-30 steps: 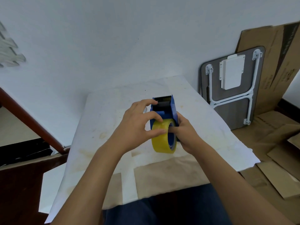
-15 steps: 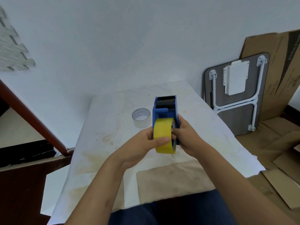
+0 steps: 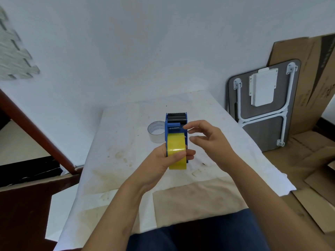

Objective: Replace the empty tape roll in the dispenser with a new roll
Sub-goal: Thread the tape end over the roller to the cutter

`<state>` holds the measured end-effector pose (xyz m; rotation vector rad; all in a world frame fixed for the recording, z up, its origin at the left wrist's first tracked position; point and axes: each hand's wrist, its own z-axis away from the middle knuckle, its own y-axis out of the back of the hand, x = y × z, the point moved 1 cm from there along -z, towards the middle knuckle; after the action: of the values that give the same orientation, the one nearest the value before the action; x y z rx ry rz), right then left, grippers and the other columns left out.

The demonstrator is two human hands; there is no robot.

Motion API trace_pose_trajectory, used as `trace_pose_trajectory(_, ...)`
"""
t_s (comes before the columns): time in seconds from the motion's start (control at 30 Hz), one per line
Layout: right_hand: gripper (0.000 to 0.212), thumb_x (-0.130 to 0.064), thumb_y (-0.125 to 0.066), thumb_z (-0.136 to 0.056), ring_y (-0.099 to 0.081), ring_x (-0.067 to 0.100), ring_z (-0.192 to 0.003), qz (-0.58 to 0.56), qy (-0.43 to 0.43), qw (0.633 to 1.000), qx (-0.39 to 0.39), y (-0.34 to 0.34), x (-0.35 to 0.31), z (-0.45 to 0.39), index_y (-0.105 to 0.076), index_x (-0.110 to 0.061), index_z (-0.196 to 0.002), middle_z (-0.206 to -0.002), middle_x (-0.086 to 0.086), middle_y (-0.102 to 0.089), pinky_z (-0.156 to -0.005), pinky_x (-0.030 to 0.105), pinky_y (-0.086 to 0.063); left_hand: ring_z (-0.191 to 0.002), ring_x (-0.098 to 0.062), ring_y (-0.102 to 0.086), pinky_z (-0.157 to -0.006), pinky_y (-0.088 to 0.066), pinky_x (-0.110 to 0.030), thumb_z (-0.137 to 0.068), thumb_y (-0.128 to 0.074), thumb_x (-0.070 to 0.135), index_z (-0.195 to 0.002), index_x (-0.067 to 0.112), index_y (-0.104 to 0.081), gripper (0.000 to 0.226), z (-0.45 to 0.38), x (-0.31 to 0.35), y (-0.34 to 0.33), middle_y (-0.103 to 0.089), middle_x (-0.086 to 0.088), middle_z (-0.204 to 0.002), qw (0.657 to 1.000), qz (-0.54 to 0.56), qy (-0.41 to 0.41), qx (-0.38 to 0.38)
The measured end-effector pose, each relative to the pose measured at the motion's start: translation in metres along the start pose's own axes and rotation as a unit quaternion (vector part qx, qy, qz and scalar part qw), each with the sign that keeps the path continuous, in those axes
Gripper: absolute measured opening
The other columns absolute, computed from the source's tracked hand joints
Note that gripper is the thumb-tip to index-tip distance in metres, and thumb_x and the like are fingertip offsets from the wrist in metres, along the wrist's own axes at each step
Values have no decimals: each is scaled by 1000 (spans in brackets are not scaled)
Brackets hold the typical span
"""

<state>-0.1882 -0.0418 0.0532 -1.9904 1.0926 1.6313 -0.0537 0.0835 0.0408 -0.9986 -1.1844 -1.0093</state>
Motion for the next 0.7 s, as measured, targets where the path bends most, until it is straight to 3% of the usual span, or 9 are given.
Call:
trace_pose_trajectory(0.13, 20, -14, -63, -93, -64, 0, -105, -7, -37, 999, -21, -2, 2, 1, -72, -19, -110, -112, -5, -71, -82, 11, -49, -105, -24, -74, -92, -57, -33, -85, -67, 28, -128, 8, -63, 48, 2, 1, 0, -78, -7, -112, 1000, 27, 10, -8)
trace_pose_trajectory(0.2, 18, -20, -67, -91, -65, 1, -104, 1, -46, 999, -25, -3, 4, 1, -73, -20, -108, -108, -5, -72, -83, 14, -51, -105, -24, -74, -94, -57, -35, -85, -66, 28, -126, 11, -64, 44, 2, 1, 1, -79, -6, -111, 1000, 24, 11, -13)
trace_pose_trajectory(0.3, 13, -19, -69, -89, -68, 6, -100, 23, -39, 999, -4, -2, 8, -1, -75, -20, -101, -103, -5, -74, -87, 22, -54, -104, -25, -74, -94, -58, -36, -89, -66, 24, -125, 13, -64, 38, 4, 2, 1, -79, -7, -112, 1000, 13, 17, -22)
trace_pose_trajectory(0.4, 9, -14, -68, -90, -69, 2, -91, 50, -16, 998, 21, -4, 7, -1, -75, -18, -94, -95, -8, -73, -83, 18, -53, -100, -22, -75, -89, -58, -31, -95, -62, 15, -122, 14, -65, 27, 5, 3, 2, -79, -6, -110, 999, 11, 24, -28)
trace_pose_trajectory(0.53, 8, -10, -67, -90, -66, 4, -90, 92, 44, 994, 33, -5, 2, 0, -73, -14, -92, -94, -5, -71, -77, 12, -50, -101, -22, -75, -89, -58, -30, -96, -62, 13, -127, 11, -63, 31, 6, 5, 3, -79, -7, -111, 999, 4, 27, -38)
trace_pose_trajectory(0.7, 8, -11, -63, -91, -63, 2, -87, 128, 32, 989, 64, -8, -2, -2, -69, -13, -88, -91, -4, -71, -74, 7, -47, -105, -23, -75, -95, -57, -32, -95, -64, 14, -129, 10, -62, 34, 7, 6, 2, -78, -9, -115, 998, -17, 35, -46)
